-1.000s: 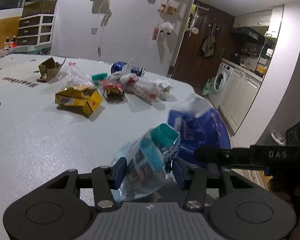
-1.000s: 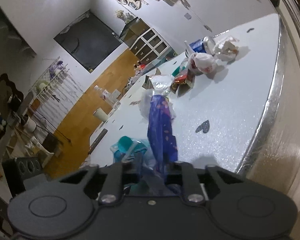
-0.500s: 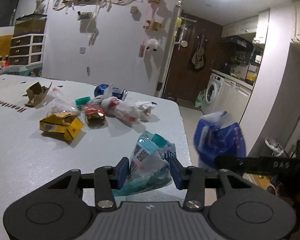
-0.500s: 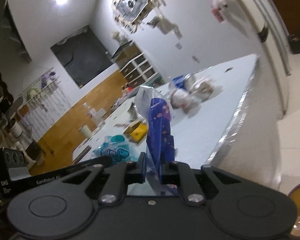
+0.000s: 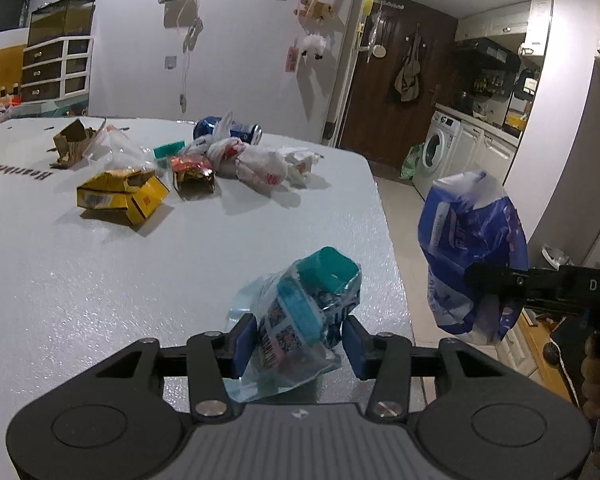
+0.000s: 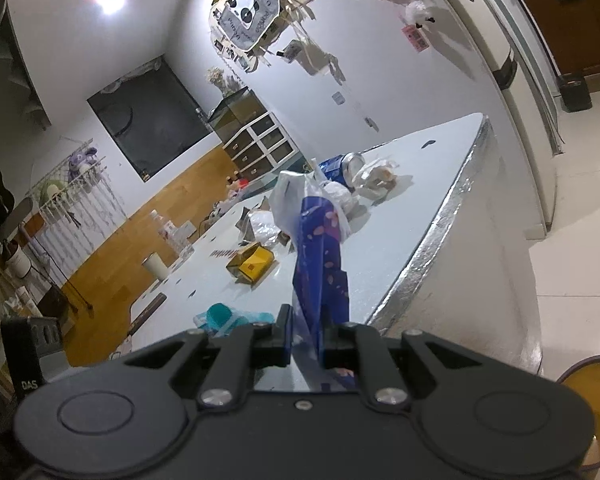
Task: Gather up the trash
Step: 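Carry the clear bag and blue bag with both tools over the yellow bin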
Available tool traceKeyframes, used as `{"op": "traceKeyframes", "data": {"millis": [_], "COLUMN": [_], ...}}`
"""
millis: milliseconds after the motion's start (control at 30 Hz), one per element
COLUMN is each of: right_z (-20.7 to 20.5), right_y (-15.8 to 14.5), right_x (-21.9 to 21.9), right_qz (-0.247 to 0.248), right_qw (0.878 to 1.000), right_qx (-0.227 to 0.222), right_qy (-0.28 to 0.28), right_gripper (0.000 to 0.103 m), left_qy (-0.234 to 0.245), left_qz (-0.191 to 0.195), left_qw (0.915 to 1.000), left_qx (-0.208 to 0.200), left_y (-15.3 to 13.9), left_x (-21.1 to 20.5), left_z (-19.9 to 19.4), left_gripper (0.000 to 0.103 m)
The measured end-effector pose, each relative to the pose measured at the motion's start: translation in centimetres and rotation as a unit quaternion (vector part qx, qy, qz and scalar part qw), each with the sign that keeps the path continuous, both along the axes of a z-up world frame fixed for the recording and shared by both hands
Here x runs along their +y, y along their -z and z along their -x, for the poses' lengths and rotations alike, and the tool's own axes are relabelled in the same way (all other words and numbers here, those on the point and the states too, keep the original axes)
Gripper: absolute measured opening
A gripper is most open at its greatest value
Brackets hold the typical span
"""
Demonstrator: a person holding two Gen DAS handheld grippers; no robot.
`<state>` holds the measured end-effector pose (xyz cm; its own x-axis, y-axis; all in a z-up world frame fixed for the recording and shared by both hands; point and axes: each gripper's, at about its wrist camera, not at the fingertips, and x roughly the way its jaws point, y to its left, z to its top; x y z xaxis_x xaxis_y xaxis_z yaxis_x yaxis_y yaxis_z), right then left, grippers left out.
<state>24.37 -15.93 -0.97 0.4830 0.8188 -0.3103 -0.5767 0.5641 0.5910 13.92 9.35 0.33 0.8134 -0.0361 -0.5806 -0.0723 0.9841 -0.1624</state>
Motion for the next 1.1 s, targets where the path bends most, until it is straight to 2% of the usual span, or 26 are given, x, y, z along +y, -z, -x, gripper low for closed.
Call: {"op": "traceKeyframes", "data": {"millis": [67,200,333,567,733,900,1100], "right_z": [0.1,0.1,0.1,0.3,0.3,0.5,1.2], "right_y": [0.1,0.5,0.9,0.8,0.7,0.1,-0.6], "right_x": [0.3,0.9,1.7,2.0,1.5,-0.2,-3.9], "right_qz": [0.002,0.01,0.022,0.024,0.024,0.028,0.047], "right_qw": [1.0,1.0,1.0,1.0,1.0,0.999,0.996], "right_qx": [0.001,0.005,0.008,0.004,0.001,-0.014,-0.04], "right_qy": [-0.003,-0.008,-0.015,-0.018,-0.01,0.016,0.067], "right_gripper": [0.012,0.012,0.012,0.012,0.012,0.012,0.012], "left_qy": [-0.001,-0.003,-0.006,-0.006,-0.007,0.001,0.028], "left_qz": [-0.009,-0.008,-0.014,-0.027,-0.025,-0.03,-0.038], "left_qw": [1.0,1.0,0.9997,0.9996,0.9993,0.9981,0.9966], "left_qx": [0.004,0.004,0.017,0.006,-0.026,-0.055,-0.068], "left_y": [0.3,0.7,1.4,1.0,-0.3,-1.8,-2.4], "left_x": [-0.2,-0.2,-0.3,-1.0,-2.3,-4.5,-8.0], "left_z": [-0.2,-0.5,-0.9,-0.7,-0.6,-1.2,-2.2], "left_gripper": [0.055,0.056,0.063,0.055,0.054,0.054,0.054]}}
